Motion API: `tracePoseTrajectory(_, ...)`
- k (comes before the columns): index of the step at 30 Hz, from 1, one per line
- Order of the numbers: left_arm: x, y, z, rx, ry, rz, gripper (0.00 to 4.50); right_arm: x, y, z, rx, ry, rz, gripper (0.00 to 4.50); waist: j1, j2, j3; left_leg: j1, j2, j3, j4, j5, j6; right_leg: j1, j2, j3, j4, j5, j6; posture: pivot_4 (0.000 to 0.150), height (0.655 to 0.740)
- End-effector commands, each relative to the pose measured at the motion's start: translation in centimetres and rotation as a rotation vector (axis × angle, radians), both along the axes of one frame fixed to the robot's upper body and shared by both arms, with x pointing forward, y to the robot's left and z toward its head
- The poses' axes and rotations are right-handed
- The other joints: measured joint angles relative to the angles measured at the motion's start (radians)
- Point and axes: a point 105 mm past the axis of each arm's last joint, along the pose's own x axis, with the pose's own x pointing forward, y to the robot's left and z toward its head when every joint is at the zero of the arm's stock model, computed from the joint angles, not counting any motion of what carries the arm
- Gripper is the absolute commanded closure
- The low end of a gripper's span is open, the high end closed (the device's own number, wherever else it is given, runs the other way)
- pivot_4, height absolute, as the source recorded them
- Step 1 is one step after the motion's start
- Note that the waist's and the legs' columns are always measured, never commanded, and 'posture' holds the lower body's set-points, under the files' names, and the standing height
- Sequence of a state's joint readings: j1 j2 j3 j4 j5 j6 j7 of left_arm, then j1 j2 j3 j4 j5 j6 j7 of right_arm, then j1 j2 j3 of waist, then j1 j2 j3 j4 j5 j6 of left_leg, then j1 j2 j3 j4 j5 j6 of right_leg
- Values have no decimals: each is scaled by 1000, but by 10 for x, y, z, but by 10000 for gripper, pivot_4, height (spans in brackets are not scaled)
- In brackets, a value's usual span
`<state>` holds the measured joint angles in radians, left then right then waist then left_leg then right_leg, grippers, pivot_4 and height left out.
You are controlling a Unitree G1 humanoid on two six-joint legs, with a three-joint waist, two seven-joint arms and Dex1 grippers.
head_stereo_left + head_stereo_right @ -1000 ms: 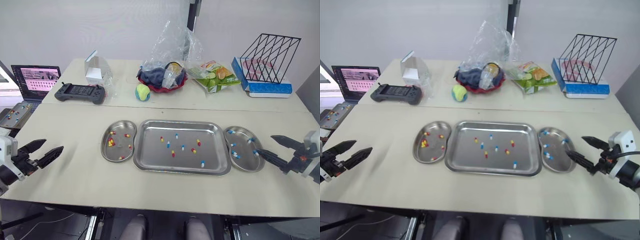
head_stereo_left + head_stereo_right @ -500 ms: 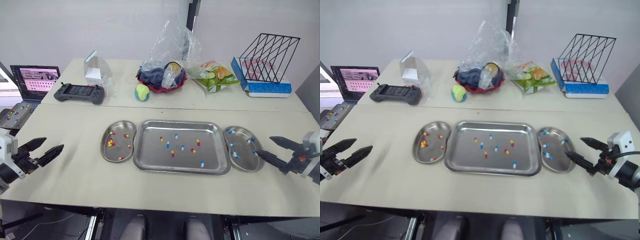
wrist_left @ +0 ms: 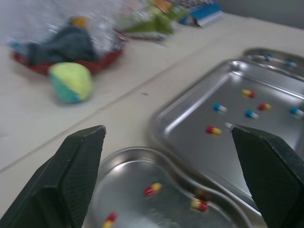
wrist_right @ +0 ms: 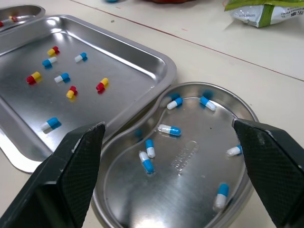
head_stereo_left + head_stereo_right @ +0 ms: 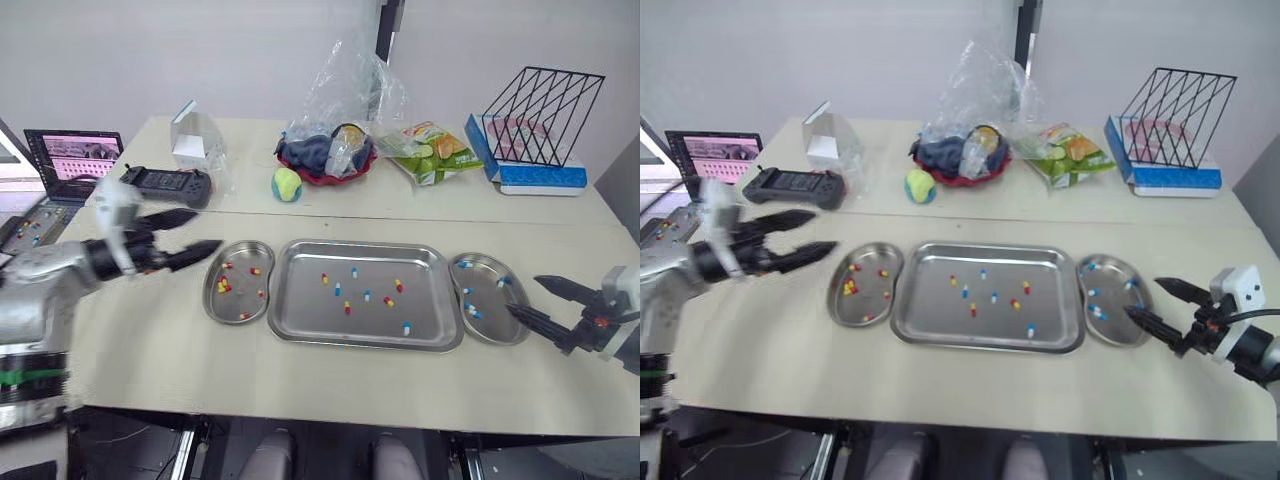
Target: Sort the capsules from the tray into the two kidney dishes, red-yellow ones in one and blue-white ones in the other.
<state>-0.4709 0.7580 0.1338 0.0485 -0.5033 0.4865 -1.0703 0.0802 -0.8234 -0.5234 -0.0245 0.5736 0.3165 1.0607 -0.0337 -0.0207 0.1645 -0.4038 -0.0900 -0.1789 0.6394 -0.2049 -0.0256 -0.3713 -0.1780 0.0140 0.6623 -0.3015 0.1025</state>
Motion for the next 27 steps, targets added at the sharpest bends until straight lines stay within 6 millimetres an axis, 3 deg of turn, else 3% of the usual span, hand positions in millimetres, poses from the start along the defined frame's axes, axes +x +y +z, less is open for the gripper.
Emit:
tracePoseTrajectory(1,5,-31,0,72,-26,-65,541,-3,8,17,4,-62,12,0,-5,0,0,0,0,0,0,0,0,0,0,0,0,0,0,1500,7391)
tracePoseTrajectory(5,5,-55,-9,158,-15,-167,541,-6,14,23,11,-84,11,0,-11,0,0,0,0,0,0,0,0,0,0,0,0,0,0,1500,7391)
tracePoseTrajectory(14,20,-84,-26,257,-18,-310,541,-13,19,35,6,-138,-14,0,5,0,0,-1,-1,0,1,0,0,1,0,-1,-1,0,0,1500,7391)
tracePoseTrajectory(27,45,-114,-57,429,15,-388,541,-24,16,29,1,-142,-81,0,11,-1,1,-2,-1,0,3,0,0,1,0,-1,-2,0,0,1500,7391)
